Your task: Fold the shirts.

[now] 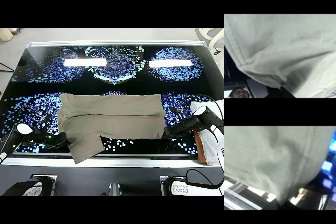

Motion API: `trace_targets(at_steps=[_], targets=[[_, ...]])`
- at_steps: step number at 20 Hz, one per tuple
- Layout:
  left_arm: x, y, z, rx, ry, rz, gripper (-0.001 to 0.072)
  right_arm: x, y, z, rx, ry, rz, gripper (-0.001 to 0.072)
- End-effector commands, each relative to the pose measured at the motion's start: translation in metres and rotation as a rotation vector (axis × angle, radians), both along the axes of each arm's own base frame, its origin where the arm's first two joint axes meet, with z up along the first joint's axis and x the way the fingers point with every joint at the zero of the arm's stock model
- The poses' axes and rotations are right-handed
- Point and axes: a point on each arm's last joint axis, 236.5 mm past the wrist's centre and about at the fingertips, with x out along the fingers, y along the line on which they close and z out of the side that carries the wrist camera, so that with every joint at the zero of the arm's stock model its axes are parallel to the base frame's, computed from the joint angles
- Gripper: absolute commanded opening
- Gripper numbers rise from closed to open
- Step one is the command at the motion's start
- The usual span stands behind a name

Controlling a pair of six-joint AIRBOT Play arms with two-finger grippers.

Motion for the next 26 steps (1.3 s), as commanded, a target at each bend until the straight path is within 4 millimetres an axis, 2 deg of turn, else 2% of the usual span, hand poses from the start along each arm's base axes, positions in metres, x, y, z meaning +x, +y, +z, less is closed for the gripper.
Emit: trace_targets(at_steps=[1,3,6,8,10,13,16,19,22,23,24,25,26], targets=[[0.019,0.002,0.020,0.004,-0.075,-0.004,0.0030,0.016,-0.001,0.012,0.001,-0.074,0.018,0.0020],[0.052,0.008,0.059,0.035,-0.226,-0.009,0.0029,0.037,-0.003,0.036,0.007,-0.156,0.048,0.0019],[0.097,0.029,0.114,0.130,-0.388,0.001,0.0027,0.094,-0.009,0.073,-0.053,-0.343,0.073,0.0019],[0.125,0.032,0.134,0.138,-0.436,0.007,0.0027,0.138,-0.006,0.091,-0.133,-0.482,0.125,0.0018],[0.159,0.036,0.139,0.144,-0.461,0.021,0.0027,0.175,-0.003,0.093,-0.211,-0.546,0.170,0.0018],[0.212,0.041,0.125,0.145,-0.448,0.032,0.0027,0.218,-0.001,0.084,-0.262,-0.576,0.175,0.0019],[0.250,0.038,0.089,0.106,-0.375,0.037,0.0028,0.248,-0.003,0.068,-0.262,-0.582,0.136,0.0019],[0.275,0.036,0.057,0.076,-0.310,0.079,0.0029,0.254,-0.004,0.043,-0.256,-0.555,0.129,0.0020],[0.272,0.035,0.028,0.058,-0.202,0.142,0.0044,0.238,0.010,0.021,-0.181,-0.463,0.129,0.0044],[0.267,0.034,0.022,0.052,-0.168,0.147,0.0184,0.236,0.014,0.020,-0.162,-0.450,0.126,0.0152],[0.264,0.034,0.021,0.050,-0.155,0.141,0.0397,0.235,0.015,0.022,-0.151,-0.450,0.128,0.0331],[0.262,0.036,0.024,0.047,-0.151,0.141,0.0481,0.233,0.016,0.031,-0.128,-0.465,0.145,0.0531],[0.262,0.041,0.031,0.045,-0.157,0.131,0.0479,0.232,0.014,0.040,-0.108,-0.483,0.151,0.0573]])
